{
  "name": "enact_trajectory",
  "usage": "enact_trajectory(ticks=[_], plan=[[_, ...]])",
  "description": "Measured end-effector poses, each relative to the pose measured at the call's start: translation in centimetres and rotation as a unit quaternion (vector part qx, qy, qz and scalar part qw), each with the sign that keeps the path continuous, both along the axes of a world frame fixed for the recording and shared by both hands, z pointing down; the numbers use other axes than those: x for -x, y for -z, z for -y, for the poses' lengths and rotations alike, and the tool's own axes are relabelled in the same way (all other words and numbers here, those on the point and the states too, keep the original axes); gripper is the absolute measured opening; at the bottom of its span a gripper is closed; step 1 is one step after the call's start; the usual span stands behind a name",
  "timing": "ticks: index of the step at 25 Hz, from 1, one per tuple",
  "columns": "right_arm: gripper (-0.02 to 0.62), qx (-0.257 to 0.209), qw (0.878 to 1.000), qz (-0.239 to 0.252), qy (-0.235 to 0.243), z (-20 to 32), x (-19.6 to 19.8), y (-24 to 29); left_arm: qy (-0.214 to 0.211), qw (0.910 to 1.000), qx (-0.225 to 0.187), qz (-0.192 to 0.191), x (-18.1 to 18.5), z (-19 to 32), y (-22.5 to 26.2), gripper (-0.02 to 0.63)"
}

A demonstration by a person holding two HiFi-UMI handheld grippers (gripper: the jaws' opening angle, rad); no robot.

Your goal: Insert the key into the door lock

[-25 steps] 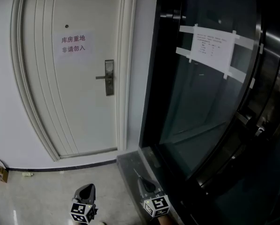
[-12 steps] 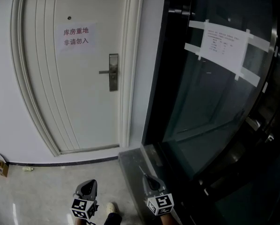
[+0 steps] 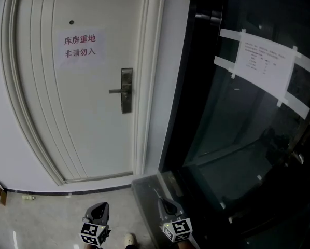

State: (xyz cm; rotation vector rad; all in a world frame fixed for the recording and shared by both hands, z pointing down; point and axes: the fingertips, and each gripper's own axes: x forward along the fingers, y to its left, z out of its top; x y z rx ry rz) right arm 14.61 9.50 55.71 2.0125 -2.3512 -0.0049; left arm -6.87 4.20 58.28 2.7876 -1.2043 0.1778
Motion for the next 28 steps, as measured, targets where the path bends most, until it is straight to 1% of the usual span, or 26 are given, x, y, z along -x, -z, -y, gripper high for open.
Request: enact_trajectory(ticks=[9,16,22,28], plan=[[0.011,-0.001,1.0,-0.009,-0.011,9.3,0.2,1.2,-0.017,0.9998,0.0,0.0,-0.6,9.4,1.1,0.002],[0.011,-0.001,0.999,-0.02,-0.027,15.2,0.6,1.3,-0.035,0.9994,-0.001,0.0,-0.4,15.7,1.2,0.002],[0.011,-0.007,0.999,-0.043,-0.033,19.0,0.6,1.8,-0.03,0.9995,-0.006,-0.006,0.3,19.9,1.5,0.002],[0.011,-0.011,0.997,-0.061,-0.035,22.4,-0.9,2.6,-0.02,0.9998,-0.005,-0.009,0.1,22.6,1.2,0.002]])
